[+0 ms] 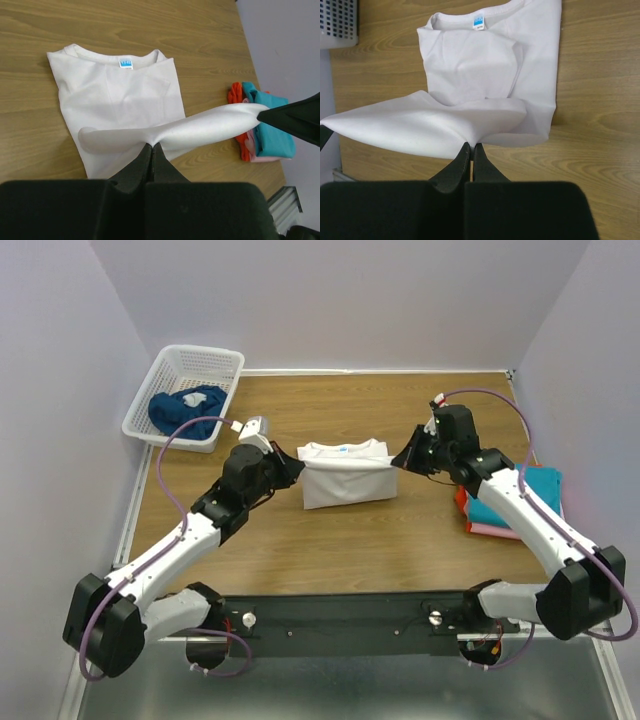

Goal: Fold and stack the t-shirts
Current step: Fold the tshirt

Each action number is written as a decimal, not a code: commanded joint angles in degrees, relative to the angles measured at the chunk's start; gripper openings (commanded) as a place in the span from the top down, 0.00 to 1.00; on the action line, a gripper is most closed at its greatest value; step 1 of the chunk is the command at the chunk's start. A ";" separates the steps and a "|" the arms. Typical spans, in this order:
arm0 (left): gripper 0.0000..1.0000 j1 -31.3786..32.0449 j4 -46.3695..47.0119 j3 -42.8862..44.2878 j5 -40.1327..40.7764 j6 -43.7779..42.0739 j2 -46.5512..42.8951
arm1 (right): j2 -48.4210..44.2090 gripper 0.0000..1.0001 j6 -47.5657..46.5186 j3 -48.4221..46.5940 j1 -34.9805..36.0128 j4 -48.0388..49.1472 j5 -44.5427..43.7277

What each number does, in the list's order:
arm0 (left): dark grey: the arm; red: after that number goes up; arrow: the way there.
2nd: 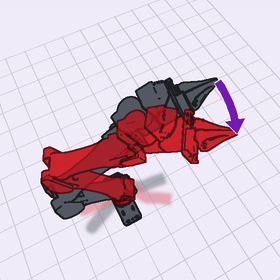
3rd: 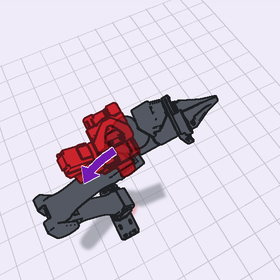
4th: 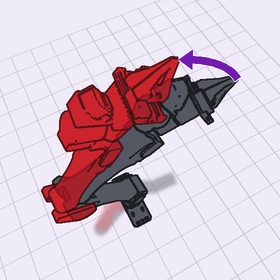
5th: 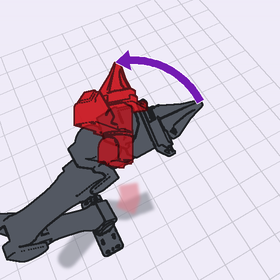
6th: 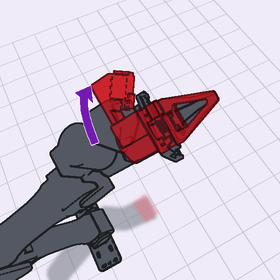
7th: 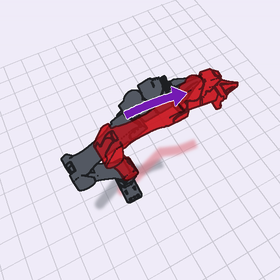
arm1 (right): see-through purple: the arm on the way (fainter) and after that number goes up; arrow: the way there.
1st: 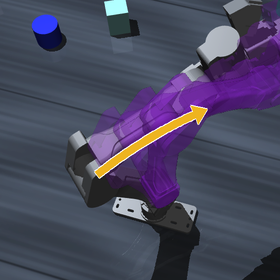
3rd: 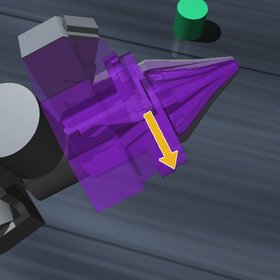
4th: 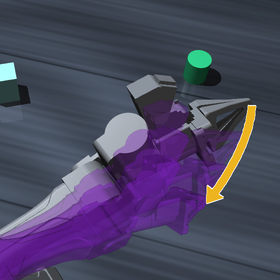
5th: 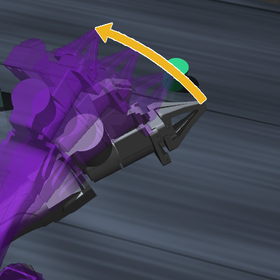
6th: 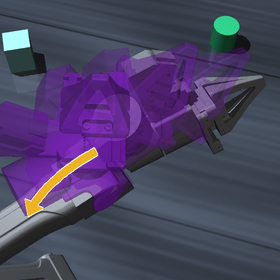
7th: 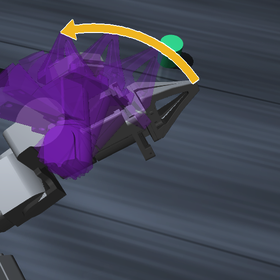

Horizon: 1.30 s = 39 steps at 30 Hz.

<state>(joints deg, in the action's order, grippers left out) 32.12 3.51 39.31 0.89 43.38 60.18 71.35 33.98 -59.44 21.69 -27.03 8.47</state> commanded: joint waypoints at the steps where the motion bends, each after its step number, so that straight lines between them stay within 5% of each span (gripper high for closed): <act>1: 1.00 -1.88 0.89 2.87 3.33 -2.59 3.62 | 3.79 0.99 -0.84 -3.84 -0.07 -0.31 -5.21; 25: 1.00 -9.00 3.70 21.07 -4.57 -9.18 34.54 | 29.63 0.99 0.21 -19.39 -3.41 4.35 -4.16; 39: 1.00 -10.23 5.28 27.66 -5.10 -10.94 45.46 | 41.14 0.99 0.74 -25.81 -4.38 5.58 -4.07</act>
<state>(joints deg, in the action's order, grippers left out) 22.57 7.18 64.66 -3.40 33.80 103.83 110.15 34.06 -82.39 17.85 -22.55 5.26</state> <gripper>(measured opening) 0.006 0.015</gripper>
